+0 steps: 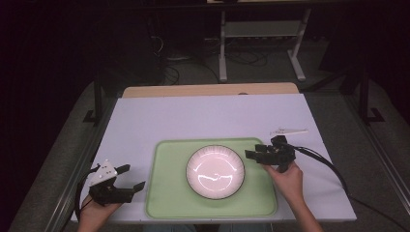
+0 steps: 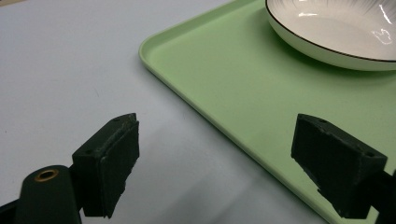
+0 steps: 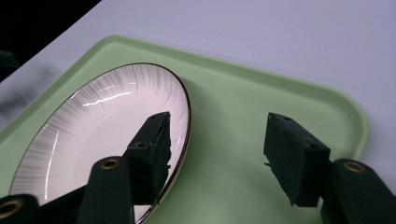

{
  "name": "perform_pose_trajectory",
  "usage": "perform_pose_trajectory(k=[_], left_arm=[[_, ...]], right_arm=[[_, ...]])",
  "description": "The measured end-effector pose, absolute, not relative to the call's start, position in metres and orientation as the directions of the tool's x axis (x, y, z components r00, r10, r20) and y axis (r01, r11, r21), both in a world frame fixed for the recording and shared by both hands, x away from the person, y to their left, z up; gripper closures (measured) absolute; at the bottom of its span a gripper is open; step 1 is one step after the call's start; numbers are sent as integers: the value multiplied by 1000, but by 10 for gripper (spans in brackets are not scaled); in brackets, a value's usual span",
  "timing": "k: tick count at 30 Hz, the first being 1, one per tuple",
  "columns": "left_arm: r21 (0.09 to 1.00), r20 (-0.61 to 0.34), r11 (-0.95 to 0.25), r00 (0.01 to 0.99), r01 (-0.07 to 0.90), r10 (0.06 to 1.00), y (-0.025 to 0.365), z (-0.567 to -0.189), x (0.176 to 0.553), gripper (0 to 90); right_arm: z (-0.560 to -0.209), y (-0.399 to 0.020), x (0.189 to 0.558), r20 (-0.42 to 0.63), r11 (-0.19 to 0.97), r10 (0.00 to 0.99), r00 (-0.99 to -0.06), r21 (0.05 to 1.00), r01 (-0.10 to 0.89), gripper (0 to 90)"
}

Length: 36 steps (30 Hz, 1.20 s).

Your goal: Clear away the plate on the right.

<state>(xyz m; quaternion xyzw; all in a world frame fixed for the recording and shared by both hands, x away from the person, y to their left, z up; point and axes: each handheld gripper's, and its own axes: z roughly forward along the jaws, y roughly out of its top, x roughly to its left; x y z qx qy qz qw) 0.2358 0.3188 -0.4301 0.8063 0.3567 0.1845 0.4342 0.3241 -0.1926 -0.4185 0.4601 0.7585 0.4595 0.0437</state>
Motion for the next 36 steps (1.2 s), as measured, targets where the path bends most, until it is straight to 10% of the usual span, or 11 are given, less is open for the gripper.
perform_pose_trajectory(k=[36], left_arm=[[829,-17,-370,681,419,732,316,-431,236,152]], right_arm=[[-400,-250,285,115,204,806,-581,867,455,215]])
